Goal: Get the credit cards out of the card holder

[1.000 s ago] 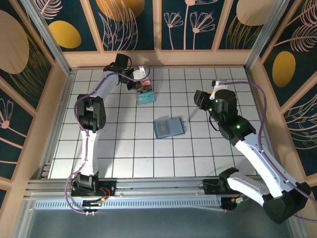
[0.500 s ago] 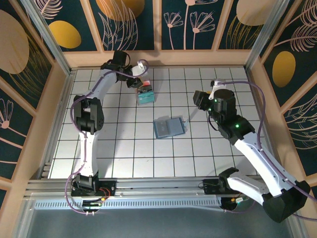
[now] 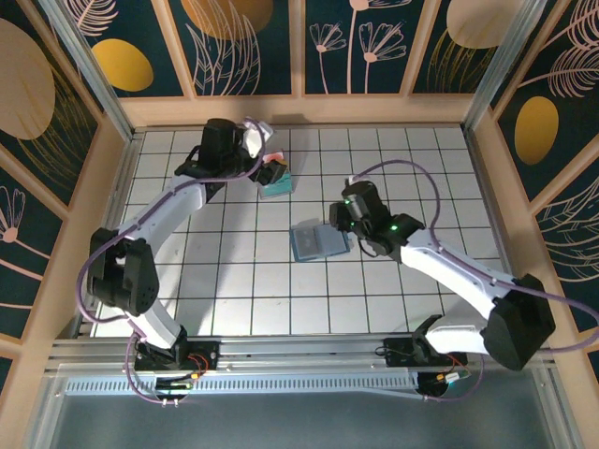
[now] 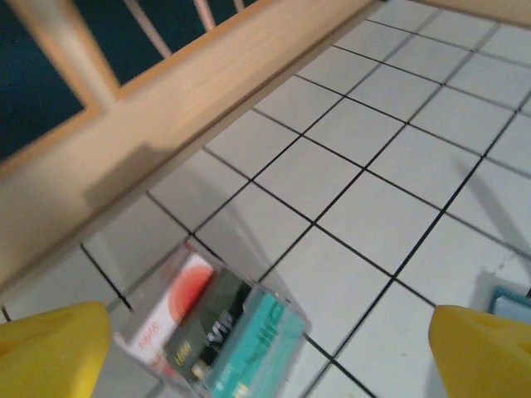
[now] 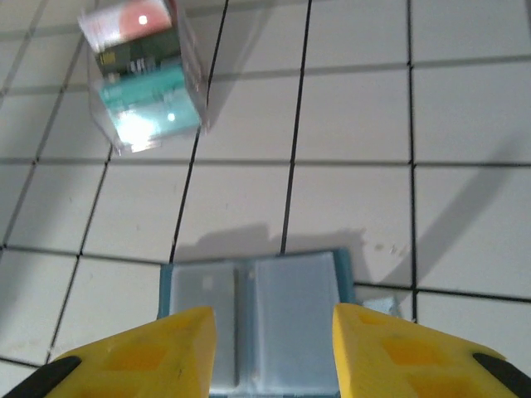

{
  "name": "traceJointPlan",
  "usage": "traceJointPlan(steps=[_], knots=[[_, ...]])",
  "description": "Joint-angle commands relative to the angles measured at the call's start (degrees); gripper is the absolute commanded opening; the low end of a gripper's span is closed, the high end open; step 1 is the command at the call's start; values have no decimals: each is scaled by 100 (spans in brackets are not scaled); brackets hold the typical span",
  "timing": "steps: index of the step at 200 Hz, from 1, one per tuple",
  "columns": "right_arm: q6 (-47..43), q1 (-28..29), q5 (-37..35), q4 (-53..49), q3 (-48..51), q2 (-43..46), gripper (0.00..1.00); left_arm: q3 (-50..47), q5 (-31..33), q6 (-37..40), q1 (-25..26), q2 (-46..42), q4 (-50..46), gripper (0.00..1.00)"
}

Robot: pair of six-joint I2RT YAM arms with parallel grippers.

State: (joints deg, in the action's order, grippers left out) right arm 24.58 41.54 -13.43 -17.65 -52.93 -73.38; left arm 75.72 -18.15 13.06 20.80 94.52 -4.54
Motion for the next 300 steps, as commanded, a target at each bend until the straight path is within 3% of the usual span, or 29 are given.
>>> traceJointPlan(steps=[1,38,78,119,205,263,300], knots=[[330,247,185,54,115,-382,40,-626,737,-1875,-80,-396,612,99],[365,565,438,176,-87,-1256,37,-2035,2018,-3280,-77,-997,779,99],[381,741,602,80,-440,-2032,38,-3282,2484,-4234,-78,-1757,1165,99],[340,882,525,97,-634,-2409,49,-3870,3134,-4858,-78,-2332,1236,99],[179,936,450,67,-831,-2833,61,-4223,3293,-5109,-80,-2525,1362,99],[175,996,473,115,-819,-2988,62,-4284,3290,-5126,-84,-2570,1430,99],[213,996,473,113,-759,-3039,58,-4250,3243,-5073,-82,-2579,1379,99]])
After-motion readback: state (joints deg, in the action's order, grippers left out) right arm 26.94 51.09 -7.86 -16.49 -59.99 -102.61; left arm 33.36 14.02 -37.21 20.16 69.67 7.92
